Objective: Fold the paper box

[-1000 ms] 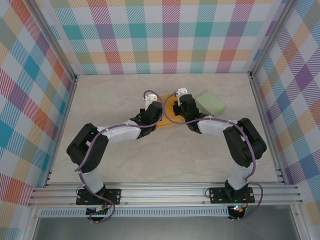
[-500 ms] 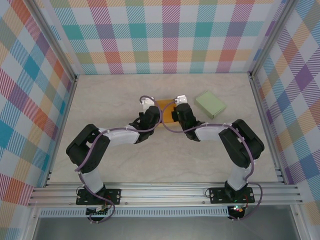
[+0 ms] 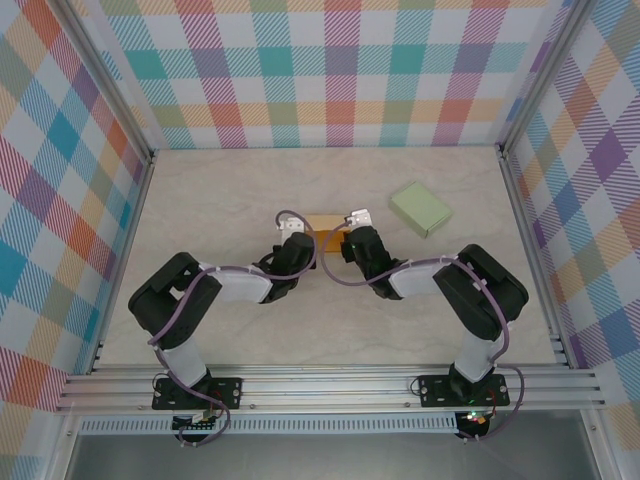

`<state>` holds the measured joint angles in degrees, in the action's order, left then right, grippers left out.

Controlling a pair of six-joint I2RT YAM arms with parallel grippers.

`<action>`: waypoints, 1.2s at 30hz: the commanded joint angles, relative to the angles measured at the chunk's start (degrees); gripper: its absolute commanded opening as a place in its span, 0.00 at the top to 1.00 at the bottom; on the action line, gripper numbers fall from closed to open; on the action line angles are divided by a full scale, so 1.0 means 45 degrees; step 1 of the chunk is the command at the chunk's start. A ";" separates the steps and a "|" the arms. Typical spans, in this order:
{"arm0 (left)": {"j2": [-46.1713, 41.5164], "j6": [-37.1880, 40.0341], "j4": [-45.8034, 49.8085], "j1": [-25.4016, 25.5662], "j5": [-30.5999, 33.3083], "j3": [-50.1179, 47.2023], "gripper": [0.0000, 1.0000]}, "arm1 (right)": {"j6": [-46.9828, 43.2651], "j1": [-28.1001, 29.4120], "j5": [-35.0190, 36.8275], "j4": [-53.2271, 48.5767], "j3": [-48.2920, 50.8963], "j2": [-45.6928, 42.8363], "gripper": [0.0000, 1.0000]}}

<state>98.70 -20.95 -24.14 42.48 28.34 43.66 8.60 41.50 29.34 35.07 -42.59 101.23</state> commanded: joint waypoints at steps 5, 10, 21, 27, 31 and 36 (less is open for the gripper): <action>-0.2347 -0.0018 -0.0091 0.0172 -0.0156 -0.1036 0.40 | 0.0202 0.0124 -0.0021 0.0821 0.0260 -0.0405 0.84; -0.4261 -0.0428 0.0837 0.0242 -0.0132 -0.1658 0.30 | 0.0140 0.0192 -0.0027 0.0781 0.0226 -0.0347 0.83; -0.8067 -0.1868 0.5967 0.0100 0.2063 -0.0935 0.00 | 0.0121 0.0406 0.0022 0.0733 0.0421 -0.0576 0.82; -0.6412 0.0080 0.6396 -0.0917 0.0695 0.1594 0.00 | -0.0094 0.0425 -0.0010 0.0495 0.0343 -0.0723 0.81; -0.3927 0.0750 0.6734 -0.1292 0.0020 0.3306 0.00 | -0.0081 0.0436 -0.0072 0.0330 0.0313 -0.0701 0.80; -0.1347 0.0874 0.6519 -0.1334 -0.0376 0.4488 0.00 | -0.0017 0.0504 -0.0161 -0.0383 0.0318 -0.0826 0.78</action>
<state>89.08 -19.16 3.07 36.91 28.84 61.84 8.38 43.22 29.32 34.87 -41.23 99.15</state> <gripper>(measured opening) 0.997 0.221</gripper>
